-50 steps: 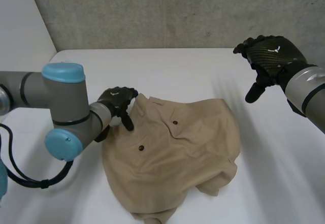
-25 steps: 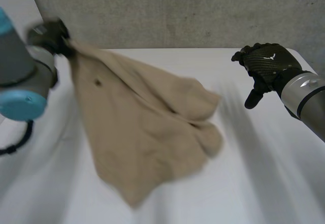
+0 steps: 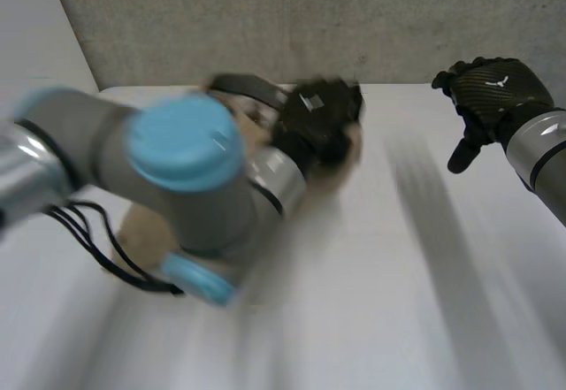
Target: Fold the shorts.
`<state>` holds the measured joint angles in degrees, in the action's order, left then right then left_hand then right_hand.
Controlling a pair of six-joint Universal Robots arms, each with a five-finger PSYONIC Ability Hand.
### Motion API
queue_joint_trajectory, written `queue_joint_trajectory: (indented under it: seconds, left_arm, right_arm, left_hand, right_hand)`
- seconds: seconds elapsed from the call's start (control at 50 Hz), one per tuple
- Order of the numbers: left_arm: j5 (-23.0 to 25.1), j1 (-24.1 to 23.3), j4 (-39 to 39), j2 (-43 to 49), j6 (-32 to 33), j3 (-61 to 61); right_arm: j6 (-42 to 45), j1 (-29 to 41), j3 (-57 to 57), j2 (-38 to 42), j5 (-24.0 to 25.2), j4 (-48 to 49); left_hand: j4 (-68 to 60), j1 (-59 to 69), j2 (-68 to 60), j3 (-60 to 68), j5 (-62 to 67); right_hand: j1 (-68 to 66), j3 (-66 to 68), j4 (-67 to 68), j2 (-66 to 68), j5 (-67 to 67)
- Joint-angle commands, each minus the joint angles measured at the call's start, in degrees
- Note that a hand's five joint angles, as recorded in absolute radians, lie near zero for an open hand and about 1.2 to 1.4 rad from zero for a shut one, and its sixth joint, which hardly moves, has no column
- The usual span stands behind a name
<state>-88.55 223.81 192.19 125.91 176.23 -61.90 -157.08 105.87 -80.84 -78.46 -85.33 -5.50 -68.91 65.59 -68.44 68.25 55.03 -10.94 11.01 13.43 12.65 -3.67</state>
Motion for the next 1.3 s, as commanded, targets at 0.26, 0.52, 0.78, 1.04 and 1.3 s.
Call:
queue_joint_trajectory:
  seconds: [0.26,0.52,0.78,1.04,1.3]
  left_arm:
    - [-0.31,2.66,-5.24,-15.21,6.76,-15.33]
    - [-0.05,15.08,-5.86,-29.67,6.94,-33.46]
    - [-0.92,17.79,-6.04,-29.05,7.11,-36.97]
    - [-8.66,19.65,-9.64,-31.68,7.64,-43.92]
    - [-8.48,21.23,-9.55,-37.49,7.64,-53.85]
  right_arm:
    - [0.72,-0.58,0.07,0.33,1.39,-0.12]
    - [11.53,2.66,-3.01,0.77,7.37,0.14]
    - [11.97,7.94,-3.8,1.21,6.93,-0.03]
    - [12.07,12.6,0.94,7.97,10.09,-6.89]
    - [11.71,12.69,24.92,28.61,13.35,-24.36]
  left_hand:
    - [56.84,-53.53,56.38,-56.19,-52.96]
    - [51.81,-48.5,51.35,-51.16,-47.94]
    - [45.24,-41.93,44.78,-44.59,-41.36]
    - [41.54,-38.22,41.07,-40.88,-37.66]
    - [42.21,-38.89,41.74,-41.55,-38.33]
  right_hand:
    - [0.94,-1.01,-3.43,-2.65,3.67]
    - [0.94,-1.01,-3.43,-2.65,3.67]
    - [0.94,-1.01,-3.43,-2.65,3.67]
    - [-15.46,15.39,12.97,13.75,-12.73]
    - [-20.34,20.27,17.85,18.63,-17.61]
